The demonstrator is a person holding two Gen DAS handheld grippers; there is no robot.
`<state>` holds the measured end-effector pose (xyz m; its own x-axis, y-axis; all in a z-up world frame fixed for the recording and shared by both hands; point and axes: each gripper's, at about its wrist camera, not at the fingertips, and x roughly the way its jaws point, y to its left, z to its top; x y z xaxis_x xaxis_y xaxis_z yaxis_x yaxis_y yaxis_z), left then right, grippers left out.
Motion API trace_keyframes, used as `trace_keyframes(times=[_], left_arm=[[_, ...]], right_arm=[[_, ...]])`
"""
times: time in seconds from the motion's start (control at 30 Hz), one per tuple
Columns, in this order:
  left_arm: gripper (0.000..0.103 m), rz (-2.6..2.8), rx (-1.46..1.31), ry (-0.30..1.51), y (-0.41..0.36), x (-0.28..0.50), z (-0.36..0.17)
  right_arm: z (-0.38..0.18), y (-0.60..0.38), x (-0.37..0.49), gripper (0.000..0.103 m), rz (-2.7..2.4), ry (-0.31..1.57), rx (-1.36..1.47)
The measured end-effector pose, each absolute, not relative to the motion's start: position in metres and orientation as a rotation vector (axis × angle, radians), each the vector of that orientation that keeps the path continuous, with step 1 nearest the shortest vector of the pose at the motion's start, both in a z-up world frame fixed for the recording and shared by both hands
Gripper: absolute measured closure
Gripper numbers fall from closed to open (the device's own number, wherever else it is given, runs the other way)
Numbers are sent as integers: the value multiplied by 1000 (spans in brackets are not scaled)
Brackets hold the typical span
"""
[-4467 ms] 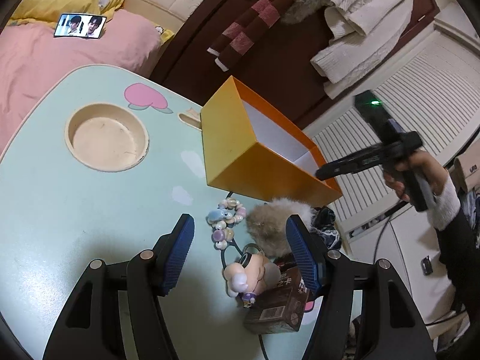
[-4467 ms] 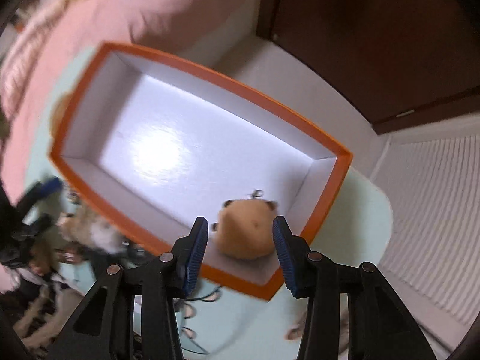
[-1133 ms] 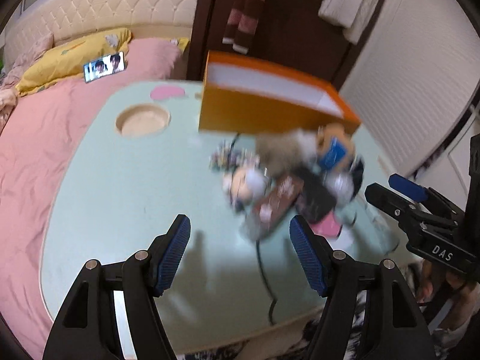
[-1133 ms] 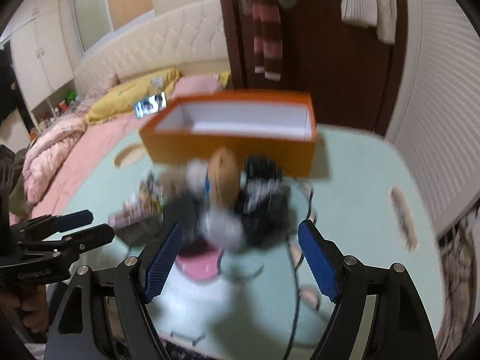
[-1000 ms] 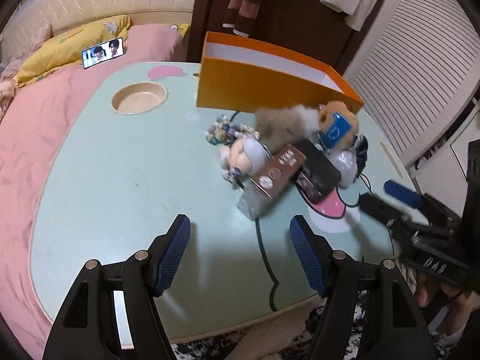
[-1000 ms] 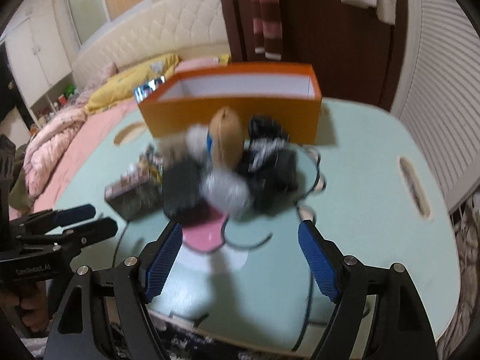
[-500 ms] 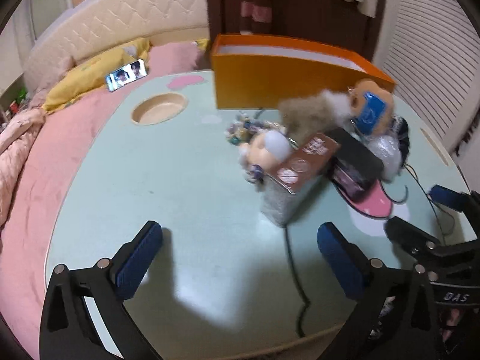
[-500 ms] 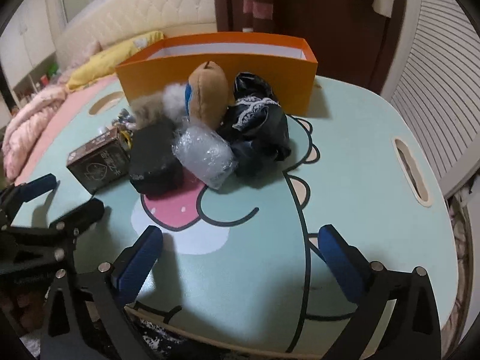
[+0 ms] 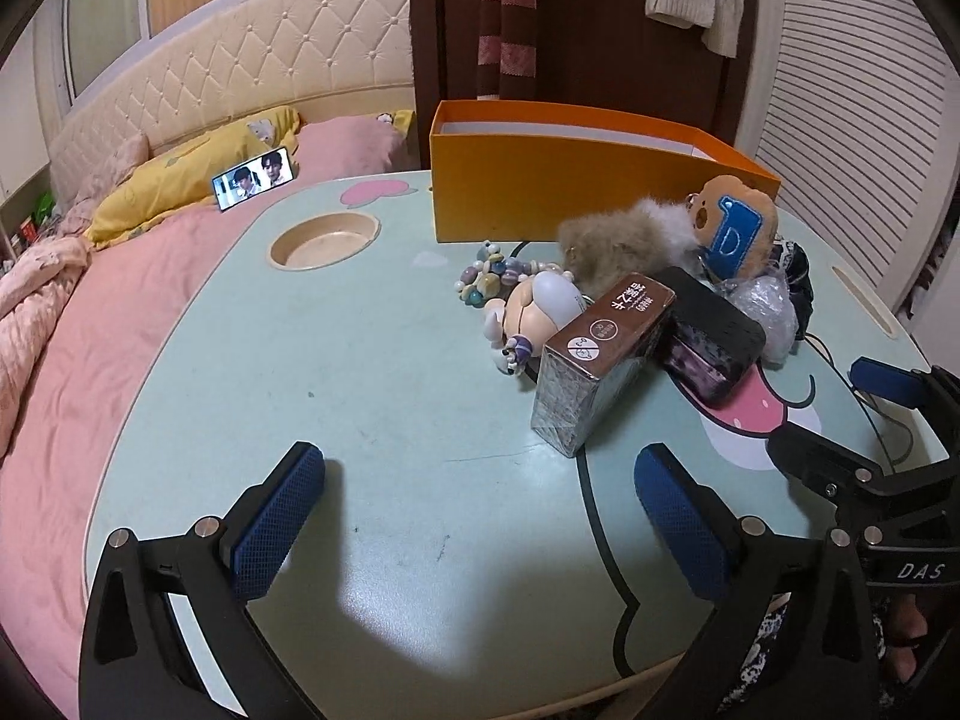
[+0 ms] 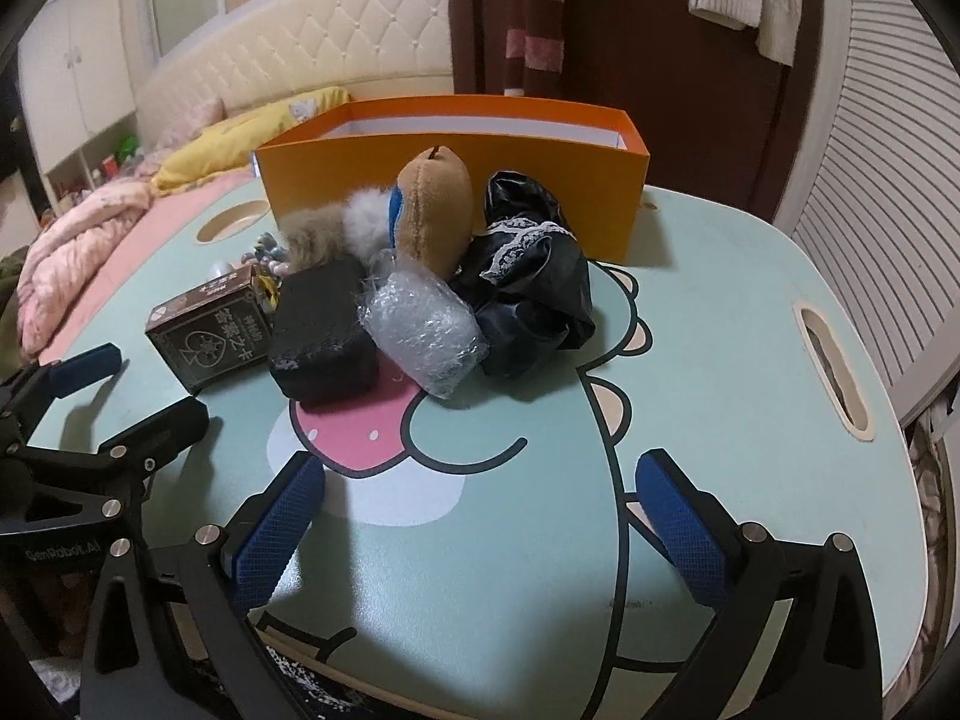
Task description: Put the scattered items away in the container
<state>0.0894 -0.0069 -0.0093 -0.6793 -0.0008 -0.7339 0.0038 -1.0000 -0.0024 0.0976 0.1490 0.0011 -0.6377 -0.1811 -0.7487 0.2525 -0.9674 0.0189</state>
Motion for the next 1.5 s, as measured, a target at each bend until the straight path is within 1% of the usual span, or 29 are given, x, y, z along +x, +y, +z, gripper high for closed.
trace_keyframes(times=[1.07,1.23,1.33,1.37,1.4,1.43,1.47,1.5], left_arm=[[0,-2951,1218,-13,-12,94,-10],[0,-3080,1066,124,-27,106,9],[1,-3131,1037,197,-33,102,15],[4,-3147,1049,216,-33,99,16],[13,-3162,1063,228,-32,96,16],[18,-3177,1074,227,-30,93,17],[26,-3190,1081,213,-27,90,18],[28,-3195,1094,183,-23,86,18]], right_arm=[[3,147,99,0,-2654,121,1137],[9,151,108,0,-2656,66,1065],[18,151,113,0,-2670,80,976],[20,149,114,1,-2667,96,952],[22,148,113,2,-2661,116,936],[23,146,112,4,-2657,133,927],[24,145,111,9,-2653,144,923],[24,144,109,13,-2645,150,925]])
